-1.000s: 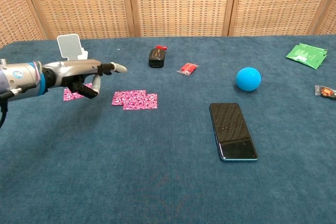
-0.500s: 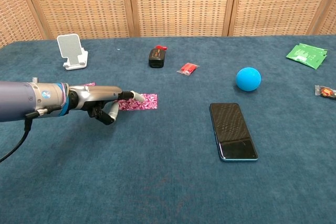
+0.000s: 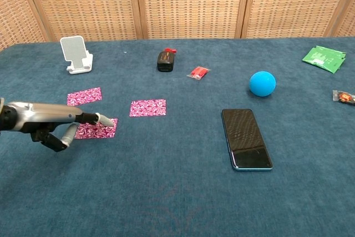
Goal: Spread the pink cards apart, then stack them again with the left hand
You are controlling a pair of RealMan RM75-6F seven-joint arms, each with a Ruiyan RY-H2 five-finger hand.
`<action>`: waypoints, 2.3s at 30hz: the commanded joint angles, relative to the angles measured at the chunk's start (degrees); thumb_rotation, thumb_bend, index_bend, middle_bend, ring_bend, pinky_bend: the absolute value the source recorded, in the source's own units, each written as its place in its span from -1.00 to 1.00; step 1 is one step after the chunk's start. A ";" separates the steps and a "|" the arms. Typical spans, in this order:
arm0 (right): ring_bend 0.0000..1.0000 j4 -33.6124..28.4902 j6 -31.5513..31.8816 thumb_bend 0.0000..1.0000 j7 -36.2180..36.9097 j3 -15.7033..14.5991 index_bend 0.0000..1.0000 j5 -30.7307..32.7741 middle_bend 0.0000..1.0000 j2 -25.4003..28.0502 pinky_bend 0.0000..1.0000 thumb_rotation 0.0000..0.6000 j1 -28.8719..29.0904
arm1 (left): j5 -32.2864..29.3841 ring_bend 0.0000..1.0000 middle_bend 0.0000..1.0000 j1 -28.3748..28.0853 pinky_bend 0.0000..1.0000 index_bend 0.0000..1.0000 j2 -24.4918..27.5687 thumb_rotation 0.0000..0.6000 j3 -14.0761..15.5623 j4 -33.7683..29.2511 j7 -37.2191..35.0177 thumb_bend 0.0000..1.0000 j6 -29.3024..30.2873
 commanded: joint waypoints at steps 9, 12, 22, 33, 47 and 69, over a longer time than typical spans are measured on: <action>-1.00 -0.10 -0.33 -1.00 -0.04 -0.04 -1.00 0.14 -1.00 0.03 -1.00 1.00 0.14 | 4.63 -1.00 -1.00 1.32 -1.00 -0.81 0.10 1.00 -8.92 3.03 -4.28 -0.88 11.45; -1.00 -0.01 -0.18 -1.00 0.10 0.06 -1.00 0.26 -1.00 0.06 -1.00 1.00 0.09 | -0.01 -1.00 -1.00 -0.99 -1.00 -0.61 -2.30 1.00 -10.69 5.93 -0.59 -0.85 10.02; -1.00 1.85 -0.46 -1.00 0.52 0.24 -1.00 0.34 -1.00 -0.52 -1.00 1.00 0.41 | -17.34 -1.00 -1.00 -9.06 -1.00 -0.48 -13.84 1.00 -11.82 16.73 12.79 -0.77 6.37; -1.00 5.99 1.38 -1.00 3.44 -0.10 -1.00 -3.77 -1.00 -1.74 -1.00 1.00 1.12 | -24.43 -1.00 -1.00 -12.27 -1.00 -0.41 -18.71 1.00 -10.52 19.87 18.93 -0.69 6.26; -1.00 5.82 0.44 -1.00 5.14 0.04 -1.00 -2.69 -1.00 -1.20 -1.00 1.00 1.34 | -32.42 -1.00 -1.00 -15.63 -1.00 -0.39 -24.02 1.00 -11.74 27.18 21.89 -0.66 4.86; -1.00 6.76 -0.67 -1.00 6.05 0.60 -1.00 -1.01 -1.00 -1.34 -1.00 1.00 1.87 | -39.39 -1.00 -1.00 -18.77 -1.00 -0.04 -27.99 1.00 -11.15 32.29 25.61 -0.61 2.90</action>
